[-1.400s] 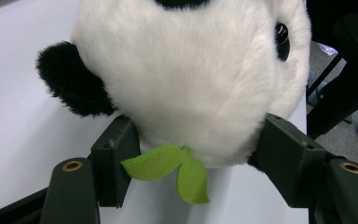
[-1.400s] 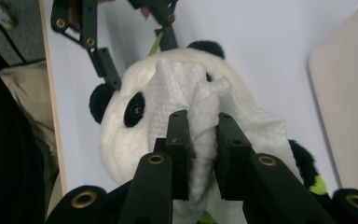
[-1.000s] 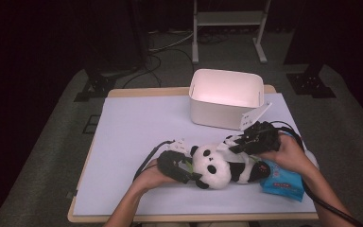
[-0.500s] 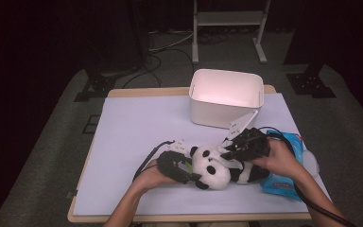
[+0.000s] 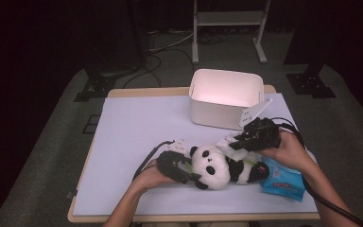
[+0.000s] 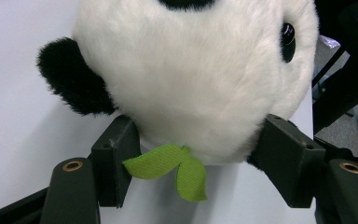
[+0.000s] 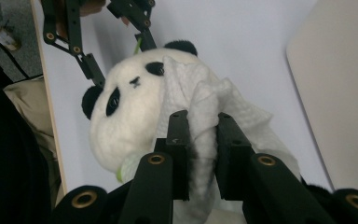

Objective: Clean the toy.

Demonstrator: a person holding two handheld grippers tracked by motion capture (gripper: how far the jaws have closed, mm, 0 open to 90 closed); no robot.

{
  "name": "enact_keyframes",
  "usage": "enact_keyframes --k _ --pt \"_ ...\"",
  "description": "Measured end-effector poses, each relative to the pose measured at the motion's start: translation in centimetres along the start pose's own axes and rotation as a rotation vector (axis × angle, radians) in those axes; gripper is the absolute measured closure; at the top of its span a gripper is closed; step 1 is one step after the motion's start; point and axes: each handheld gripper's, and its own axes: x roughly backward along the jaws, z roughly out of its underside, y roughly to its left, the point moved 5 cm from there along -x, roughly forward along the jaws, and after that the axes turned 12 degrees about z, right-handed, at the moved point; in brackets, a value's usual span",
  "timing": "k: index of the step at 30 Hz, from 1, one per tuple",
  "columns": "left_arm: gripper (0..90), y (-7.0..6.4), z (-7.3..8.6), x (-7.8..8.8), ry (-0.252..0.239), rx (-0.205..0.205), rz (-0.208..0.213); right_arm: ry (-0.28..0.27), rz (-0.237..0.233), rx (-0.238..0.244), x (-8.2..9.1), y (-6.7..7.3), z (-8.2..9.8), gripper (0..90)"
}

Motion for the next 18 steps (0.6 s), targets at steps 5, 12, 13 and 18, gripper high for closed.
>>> enact_keyframes --k 5,12,13,18 --pt "32.3 0.0 0.0 0.0 -0.004 0.002 0.006 0.068 -0.012 -0.01 -1.2 -0.3 1.3 76.9" --pt "29.1 0.0 0.2 0.0 -0.012 0.02 0.042 0.06 -0.069 -0.003 -2.2 1.2 2.5 77.4" --pt "29.1 0.1 0.2 0.0 -0.014 0.027 0.053 0.06 -0.069 -0.003 -2.2 1.2 2.5 77.4" --pt "21.5 0.2 0.2 0.0 -0.02 0.054 0.082 0.045 -0.073 0.016 -1.9 2.0 3.2 77.6"
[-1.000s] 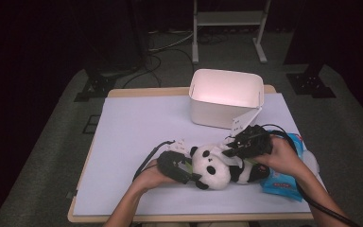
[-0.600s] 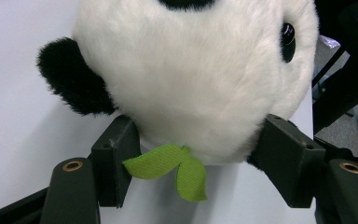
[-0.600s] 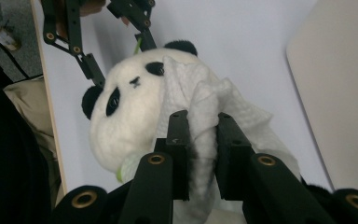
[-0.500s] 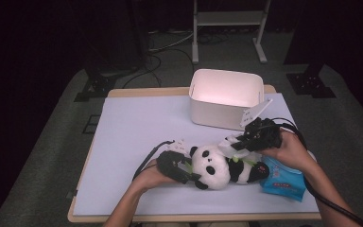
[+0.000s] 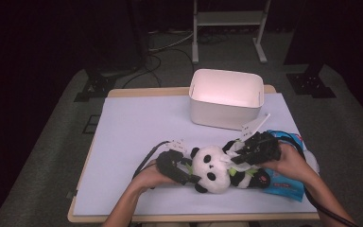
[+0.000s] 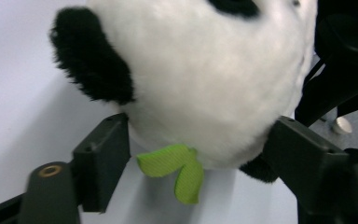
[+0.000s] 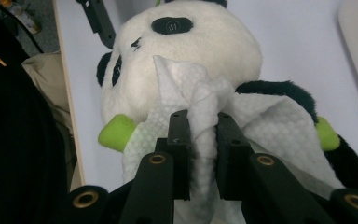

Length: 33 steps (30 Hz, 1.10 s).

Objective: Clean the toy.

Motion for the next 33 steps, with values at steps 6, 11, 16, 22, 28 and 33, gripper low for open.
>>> enact_keyframes --k 6,11,16,22,28,33 --pt "16.9 0.0 -0.6 0.1 -0.04 0.03 0.057 -0.052 -0.006 0.001 0.1 0.9 1.1 78.0" --pt "10.8 0.0 -1.3 -0.5 -0.04 0.055 0.094 -0.065 0.008 0.025 0.1 1.6 1.5 78.3" --pt "10.0 0.3 -1.8 -0.6 -0.04 0.07 0.106 -0.063 0.0 0.039 -0.1 1.9 1.5 78.7" --pt "7.2 0.8 -2.5 -0.8 -0.055 0.092 0.141 -0.057 -0.005 0.055 -0.2 2.1 1.5 78.8" --pt "12.8 1.2 -2.6 -0.8 -0.056 0.083 0.156 -0.055 -0.004 0.057 -0.3 2.2 1.3 78.7" --pt "27.8 1.0 -2.5 -0.4 -0.063 0.028 0.125 -0.054 -0.009 0.05 -0.4 2.1 1.0 78.6"
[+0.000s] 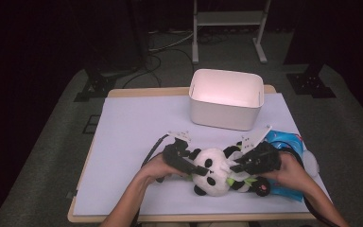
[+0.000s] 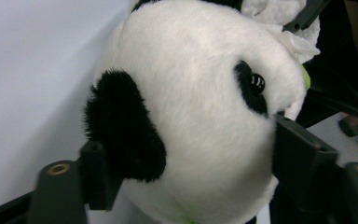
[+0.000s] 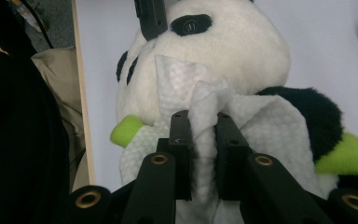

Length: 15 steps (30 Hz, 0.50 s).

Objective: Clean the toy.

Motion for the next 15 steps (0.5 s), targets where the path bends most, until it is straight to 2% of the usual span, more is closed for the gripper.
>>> enact_keyframes --k 4,7,12,13,15 --pt "33.7 -0.4 -0.3 0.4 -0.003 -0.066 -0.052 -0.01 0.0 -0.011 -0.2 -0.2 -0.6 78.6" --pt "35.2 -0.8 -0.6 0.8 0.034 -0.118 -0.1 -0.007 -0.001 0.004 -0.6 -0.2 -1.1 78.7" --pt "36.2 -1.5 -1.1 2.5 0.053 -0.205 -0.188 -0.021 0.022 0.013 -0.6 -0.5 -2.4 78.8" --pt "36.4 -1.8 -1.2 3.3 0.074 -0.25 -0.231 -0.03 0.033 0.02 -0.5 -0.8 -3.0 78.8" --pt "36.5 -2.0 -1.2 3.7 0.08 -0.262 -0.244 -0.035 0.039 0.023 -0.2 -1.1 -3.6 78.8"
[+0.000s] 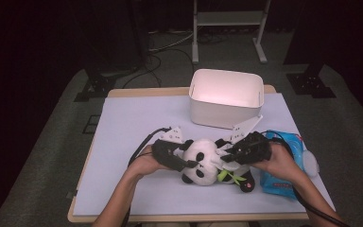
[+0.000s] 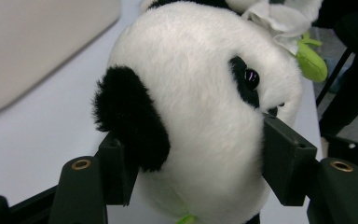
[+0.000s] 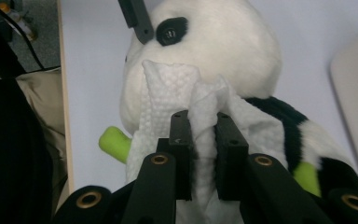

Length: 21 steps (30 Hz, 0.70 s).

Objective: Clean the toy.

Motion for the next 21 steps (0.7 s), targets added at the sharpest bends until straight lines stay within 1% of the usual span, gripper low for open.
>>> enact_keyframes --k 1,2,4,7,8,10,11,13,15,16,17,18,19,21 --pt "36.5 -0.1 0.0 0.3 0.001 -0.011 -0.012 0.0 0.0 0.0 0.0 0.0 0.0 78.8" --pt "36.5 -0.1 0.1 0.7 0.002 -0.018 -0.02 0.001 0.009 0.002 0.3 -0.3 -0.4 78.8" --pt "36.5 -0.1 0.5 1.2 -0.002 -0.019 -0.032 0.003 0.015 0.004 0.4 -0.4 -0.5 78.8" --pt "36.6 -0.2 1.3 1.8 0.003 -0.021 -0.033 0.009 0.037 0.005 1.1 -0.9 -0.5 78.7" --pt "36.6 -0.2 1.6 2.0 0.003 -0.025 -0.034 0.015 0.049 -0.003 1.3 -1.2 -0.4 78.7" --pt "36.8 -0.3 1.9 2.2 -0.003 -0.034 -0.028 0.011 0.056 -0.021 1.8 -1.9 -0.1 78.7" --pt "36.9 -0.3 2.0 2.2 -0.01 -0.041 -0.022 0.004 0.054 -0.039 2.1 -2.4 0.1 78.7" --pt "37.0 -0.3 2.0 2.2 -0.014 -0.042 -0.02 0.003 0.047 -0.043 2.1 -2.5 0.1 78.6" --pt "37.0 -0.3 2.0 2.1 -0.014 -0.044 -0.02 0.011 0.045 -0.044 1.8 -2.6 0.1 78.6" --pt "36.9 -0.3 2.1 2.1 -0.012 -0.044 -0.019 0.023 0.028 -0.046 1.3 -2.5 0.2 78.5" --pt "36.9 -0.3 2.1 2.1 -0.014 -0.039 -0.018 0.023 0.028 -0.046 1.3 -2.5 0.2 78.5" --pt "36.4 -0.3 2.2 2.1 -0.014 -0.036 -0.016 0.037 0.014 -0.046 0.7 -2.3 0.3 78.4" --pt "36.4 -0.3 2.3 2.1 -0.013 -0.037 -0.013 0.037 0.014 -0.046 0.7 -2.3 0.3 78.4" --pt "34.1 -0.2 2.5 2.0 -0.019 -0.01 -0.005 0.04 0.0 -0.049 0.3 -2.1 0.4 78.4"
